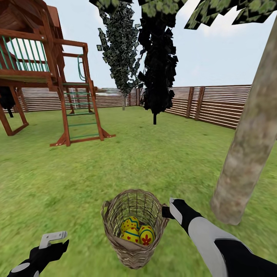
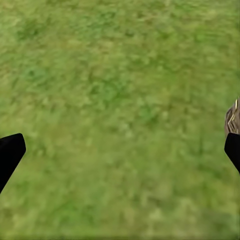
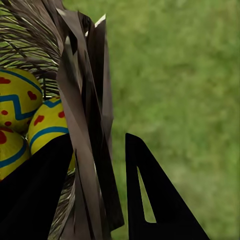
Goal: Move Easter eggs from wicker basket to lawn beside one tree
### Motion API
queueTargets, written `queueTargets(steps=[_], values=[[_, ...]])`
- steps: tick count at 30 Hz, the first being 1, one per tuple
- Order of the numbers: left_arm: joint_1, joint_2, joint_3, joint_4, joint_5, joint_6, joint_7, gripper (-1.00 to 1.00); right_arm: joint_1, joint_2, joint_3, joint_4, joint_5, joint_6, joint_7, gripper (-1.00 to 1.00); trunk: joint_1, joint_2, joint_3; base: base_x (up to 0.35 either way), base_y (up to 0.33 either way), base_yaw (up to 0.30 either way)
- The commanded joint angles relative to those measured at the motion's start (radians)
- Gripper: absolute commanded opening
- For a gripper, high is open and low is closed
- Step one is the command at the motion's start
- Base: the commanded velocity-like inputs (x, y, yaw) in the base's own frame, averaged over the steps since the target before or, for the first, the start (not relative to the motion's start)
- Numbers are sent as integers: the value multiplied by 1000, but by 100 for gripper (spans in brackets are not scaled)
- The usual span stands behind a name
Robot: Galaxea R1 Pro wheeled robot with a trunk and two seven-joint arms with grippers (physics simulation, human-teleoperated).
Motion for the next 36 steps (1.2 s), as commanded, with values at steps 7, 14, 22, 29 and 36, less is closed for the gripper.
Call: queueTargets(steps=[7, 14, 22, 29, 36], values=[[0, 0, 1, 0, 0, 5, -4, 100, 0, 1, -9, -3, -18, 2, -6, -100, 27, -50, -23, 0, 0, 0], [0, 0, 1, -1, 0, 5, -4, 100, 0, 1, -9, -3, -17, 2, -6, -100, 54, -99, -45, 0, 0, 0], [0, 0, 1, -2, 0, 5, -5, 100, 0, 1, -9, -3, -17, 2, -6, -100, 84, -155, -70, 0, 0, 0], [0, 0, 1, -2, 0, 5, -5, 100, 0, 1, -9, -3, -18, 2, -6, -100, 111, -204, -92, 0, 0, 0], [0, 0, 1, -2, 0, 5, -5, 100, 0, 1, -9, -2, -18, 2, -6, -100, 138, -253, -114, 0, 0, 0]])
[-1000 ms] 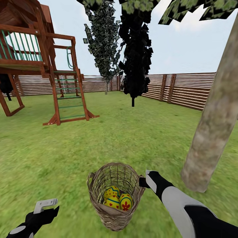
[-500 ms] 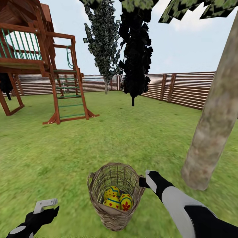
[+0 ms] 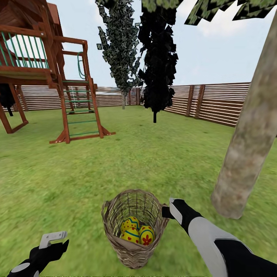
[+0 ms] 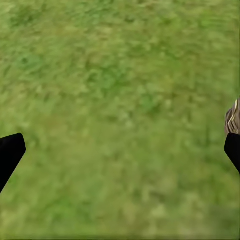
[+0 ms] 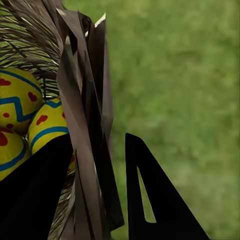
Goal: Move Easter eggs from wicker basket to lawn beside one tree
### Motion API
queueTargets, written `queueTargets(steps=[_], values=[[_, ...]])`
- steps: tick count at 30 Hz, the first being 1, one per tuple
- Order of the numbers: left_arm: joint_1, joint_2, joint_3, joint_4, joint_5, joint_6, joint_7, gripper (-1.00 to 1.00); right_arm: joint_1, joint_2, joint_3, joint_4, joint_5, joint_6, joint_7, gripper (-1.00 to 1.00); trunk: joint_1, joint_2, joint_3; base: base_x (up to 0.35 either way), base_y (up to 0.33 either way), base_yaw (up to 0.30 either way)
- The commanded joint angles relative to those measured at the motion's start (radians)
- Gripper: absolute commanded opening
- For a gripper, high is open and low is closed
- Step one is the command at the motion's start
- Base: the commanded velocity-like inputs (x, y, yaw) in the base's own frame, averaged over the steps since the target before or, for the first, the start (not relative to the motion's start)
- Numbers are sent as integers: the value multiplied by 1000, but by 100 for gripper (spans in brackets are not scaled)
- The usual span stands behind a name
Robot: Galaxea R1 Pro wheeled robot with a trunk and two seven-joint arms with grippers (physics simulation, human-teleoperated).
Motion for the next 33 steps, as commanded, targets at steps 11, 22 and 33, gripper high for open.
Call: queueTargets(steps=[11, 22, 33], values=[[0, 0, 1, -2, 0, 4, -4, 100, 0, 2, -9, -1, -17, 2, -6, -100, 42, -78, -35, 0, 0, 0], [0, 0, 1, -2, 0, 4, -4, 100, 0, 4, -9, -2, -17, 2, -6, -100, 84, -155, -70, 0, 0, 0], [0, 0, 1, -2, 0, 3, -4, 100, 0, 4, -9, -1, -17, 2, -6, -100, 127, -232, -104, 0, 0, 0]])
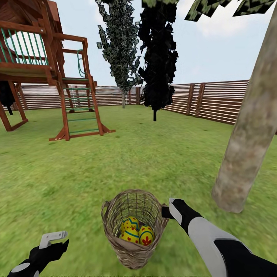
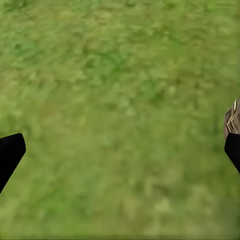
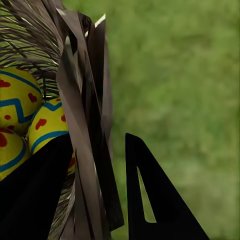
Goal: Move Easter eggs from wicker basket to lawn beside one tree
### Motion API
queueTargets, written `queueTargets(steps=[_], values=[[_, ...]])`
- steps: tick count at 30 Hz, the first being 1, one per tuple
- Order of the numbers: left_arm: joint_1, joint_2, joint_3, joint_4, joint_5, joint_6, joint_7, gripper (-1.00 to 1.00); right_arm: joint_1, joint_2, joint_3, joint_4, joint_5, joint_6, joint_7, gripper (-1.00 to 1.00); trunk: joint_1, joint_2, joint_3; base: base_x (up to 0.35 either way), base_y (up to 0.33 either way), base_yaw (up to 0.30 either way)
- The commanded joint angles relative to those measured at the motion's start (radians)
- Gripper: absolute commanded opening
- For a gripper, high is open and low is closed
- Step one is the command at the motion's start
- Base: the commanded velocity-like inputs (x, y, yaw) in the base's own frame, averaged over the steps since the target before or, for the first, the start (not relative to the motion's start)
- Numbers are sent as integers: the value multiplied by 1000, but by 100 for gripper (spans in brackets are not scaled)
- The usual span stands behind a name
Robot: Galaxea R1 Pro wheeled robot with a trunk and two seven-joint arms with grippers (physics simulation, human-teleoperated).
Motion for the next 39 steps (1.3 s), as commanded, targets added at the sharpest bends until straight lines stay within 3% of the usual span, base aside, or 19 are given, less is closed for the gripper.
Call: queueTargets(steps=[1, 26, 35, 36, 39], values=[[0, 0, 1, -2, 0, 5, -4, 100, 0, 1, -9, -3, -18, 2, -6, -100, 4, -8, -4, 0, 0, 0], [0, 0, 1, -2, 0, 5, -4, 100, 0, 1, -9, -3, -17, 2, -6, -100, 100, -183, -82, 0, 0, 0], [0, 0, 1, -2, 0, 5, -4, 100, 0, 1, -9, -3, -17, 2, -6, -100, 103, -184, -109, 0, 0, 0], [0, 0, 1, -2, 0, 5, -4, 100, 0, 1, -9, -3, -17, 2, -6, 100, 103, -184, -109, 0, 0, 0], [0, 0, 1, -2, 0, 5, -4, 100, 0, 1, -9, -2, -17, 2, -6, 100, 103, -184, -109, 0, 0, 0]])
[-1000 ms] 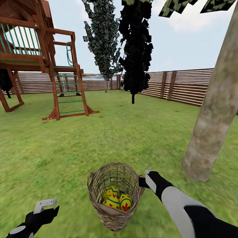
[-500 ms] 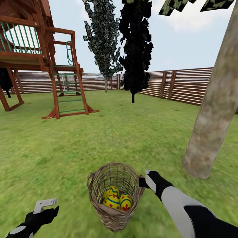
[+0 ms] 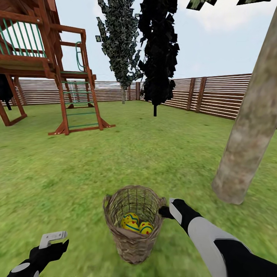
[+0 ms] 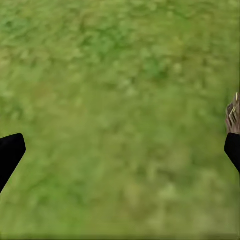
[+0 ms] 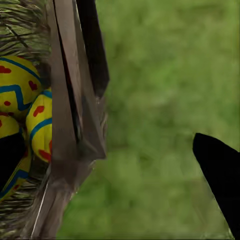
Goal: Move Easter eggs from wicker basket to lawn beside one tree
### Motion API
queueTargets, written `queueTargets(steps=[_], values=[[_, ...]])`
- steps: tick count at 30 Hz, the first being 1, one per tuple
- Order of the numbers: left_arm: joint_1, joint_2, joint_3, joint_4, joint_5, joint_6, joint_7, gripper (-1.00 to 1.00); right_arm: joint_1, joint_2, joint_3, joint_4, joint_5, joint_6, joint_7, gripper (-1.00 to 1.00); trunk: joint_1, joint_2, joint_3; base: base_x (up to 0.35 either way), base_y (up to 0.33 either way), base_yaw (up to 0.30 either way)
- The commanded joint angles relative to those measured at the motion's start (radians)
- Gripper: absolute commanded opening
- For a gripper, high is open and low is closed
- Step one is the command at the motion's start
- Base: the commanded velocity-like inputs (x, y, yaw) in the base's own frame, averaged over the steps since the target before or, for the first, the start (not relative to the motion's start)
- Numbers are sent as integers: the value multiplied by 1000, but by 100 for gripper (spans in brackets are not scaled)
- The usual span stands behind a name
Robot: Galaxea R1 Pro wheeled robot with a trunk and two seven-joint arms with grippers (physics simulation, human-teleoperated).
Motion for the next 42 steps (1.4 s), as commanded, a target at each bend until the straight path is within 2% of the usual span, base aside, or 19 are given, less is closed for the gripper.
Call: queueTargets(steps=[1, 5, 12, 42], values=[[0, 0, 1, -2, 0, 5, -4, 100, 0, 1, -5, -2, -10, 3, -8, 100, 0, 0, -1, 0, 0, 0], [0, 0, 1, -2, 0, 5, -5, 100, 0, 1, -5, -2, -10, 3, -8, 100, 0, 0, -1, 0, 0, 0], [0, -1, 1, -3, 0, 5, -5, 100, 0, 1, -5, -2, -11, 3, -8, 100, -3, 1, 26, 0, 0, 0], [0, -2, 1, -1, 0, 5, -4, 100, 0, 1, -5, -5, -11, 2, -8, 100, -118, 211, 120, 0, 0, 0]])
